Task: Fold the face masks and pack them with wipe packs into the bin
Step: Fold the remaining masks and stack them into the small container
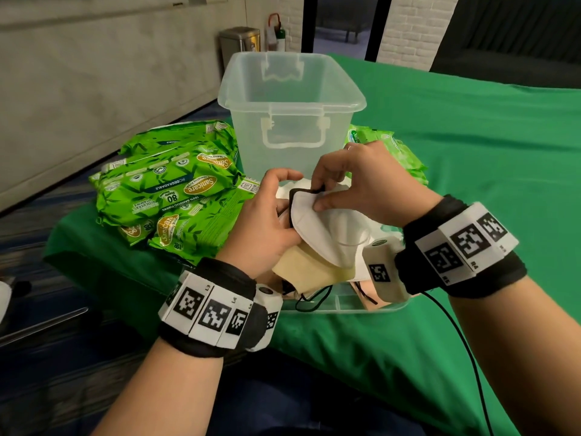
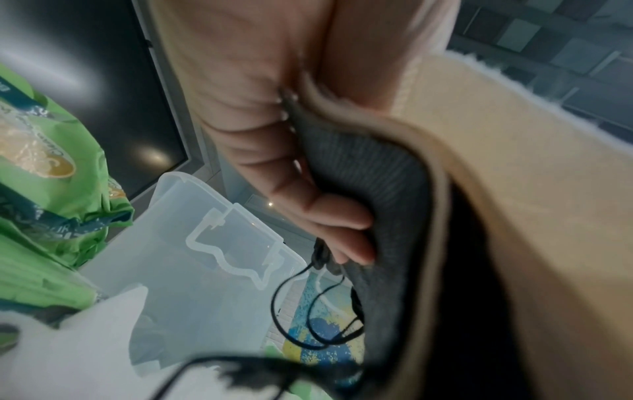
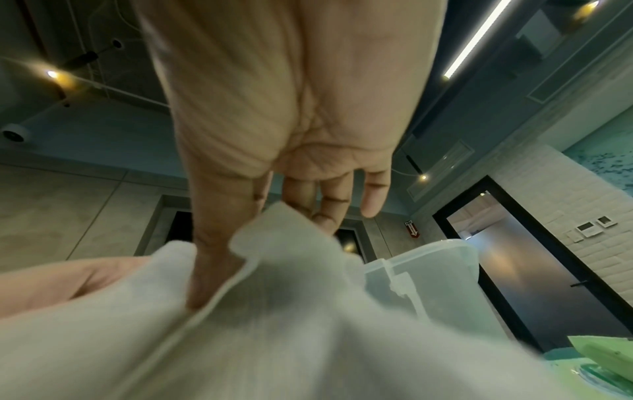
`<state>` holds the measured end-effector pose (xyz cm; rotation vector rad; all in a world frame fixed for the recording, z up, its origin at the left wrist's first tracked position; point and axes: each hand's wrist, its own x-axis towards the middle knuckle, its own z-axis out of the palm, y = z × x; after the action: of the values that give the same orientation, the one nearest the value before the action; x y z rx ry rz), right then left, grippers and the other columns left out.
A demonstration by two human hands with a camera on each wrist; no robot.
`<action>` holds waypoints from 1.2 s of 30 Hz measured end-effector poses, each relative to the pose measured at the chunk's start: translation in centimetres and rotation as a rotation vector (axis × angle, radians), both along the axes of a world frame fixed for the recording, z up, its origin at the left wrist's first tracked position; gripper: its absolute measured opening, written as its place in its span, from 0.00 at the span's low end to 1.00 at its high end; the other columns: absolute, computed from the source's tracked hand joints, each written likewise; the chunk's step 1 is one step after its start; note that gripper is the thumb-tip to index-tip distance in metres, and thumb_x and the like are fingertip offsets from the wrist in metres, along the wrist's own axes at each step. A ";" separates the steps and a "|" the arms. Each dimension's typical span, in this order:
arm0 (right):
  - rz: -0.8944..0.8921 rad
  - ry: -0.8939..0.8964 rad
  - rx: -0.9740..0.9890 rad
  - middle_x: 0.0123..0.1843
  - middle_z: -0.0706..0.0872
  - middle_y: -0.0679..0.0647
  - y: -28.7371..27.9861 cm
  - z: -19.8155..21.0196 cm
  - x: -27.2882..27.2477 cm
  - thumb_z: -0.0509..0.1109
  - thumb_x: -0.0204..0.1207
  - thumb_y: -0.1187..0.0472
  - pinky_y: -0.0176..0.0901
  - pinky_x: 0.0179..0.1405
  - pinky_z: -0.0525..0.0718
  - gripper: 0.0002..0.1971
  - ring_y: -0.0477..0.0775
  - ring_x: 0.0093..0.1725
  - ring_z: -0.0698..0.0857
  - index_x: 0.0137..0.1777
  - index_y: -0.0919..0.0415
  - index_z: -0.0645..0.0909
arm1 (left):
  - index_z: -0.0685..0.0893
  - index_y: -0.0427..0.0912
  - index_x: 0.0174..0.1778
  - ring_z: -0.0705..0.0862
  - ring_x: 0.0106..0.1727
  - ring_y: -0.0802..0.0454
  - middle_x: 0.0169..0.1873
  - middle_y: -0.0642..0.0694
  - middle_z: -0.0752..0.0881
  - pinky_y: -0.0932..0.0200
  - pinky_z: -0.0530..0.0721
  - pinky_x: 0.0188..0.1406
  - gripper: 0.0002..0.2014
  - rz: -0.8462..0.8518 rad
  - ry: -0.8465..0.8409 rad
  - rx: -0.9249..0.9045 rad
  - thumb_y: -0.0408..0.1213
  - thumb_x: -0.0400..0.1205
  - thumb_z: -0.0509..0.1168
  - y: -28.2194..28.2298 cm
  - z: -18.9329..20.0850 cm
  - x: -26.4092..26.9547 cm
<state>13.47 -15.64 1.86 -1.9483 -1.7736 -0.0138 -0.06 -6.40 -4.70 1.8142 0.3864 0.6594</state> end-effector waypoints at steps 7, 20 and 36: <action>0.025 -0.021 0.157 0.41 0.83 0.45 -0.1 -0.8 0.3 0.76 0.59 0.51 0.60 0.48 0.76 0.08 0.58 0.44 0.78 0.35 0.53 0.84 | 0.71 0.58 0.51 0.71 0.24 0.55 0.19 0.55 0.81 0.56 0.68 0.28 0.21 0.046 0.014 0.031 0.36 0.67 0.69 0.0 0.4 -0.4; -0.263 0.487 0.373 0.30 0.83 0.41 -2.2 -0.8 3.0 0.72 0.70 0.71 0.25 0.35 0.74 0.04 0.35 0.29 0.76 0.39 0.61 0.84 | 0.84 0.54 0.39 0.84 0.45 0.67 0.41 0.59 0.87 0.67 0.79 0.54 0.13 0.175 -0.062 -0.015 0.27 0.75 0.71 1.4 0.2 -0.8; -0.175 0.841 -0.038 0.27 0.85 0.47 -0.6 -3.1 0.7 0.76 0.67 0.69 0.42 0.41 0.80 0.14 0.46 0.31 0.81 0.50 0.54 0.81 | 0.85 0.55 0.46 0.82 0.51 0.74 0.48 0.58 0.86 0.74 0.77 0.58 0.15 0.308 -0.210 -0.041 0.26 0.78 0.67 0.9 0.5 -0.4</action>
<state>14.13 -16.22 -1.24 -1.7387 -1.0483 0.6779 -0.45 -5.49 -4.19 1.6417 0.5389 1.0380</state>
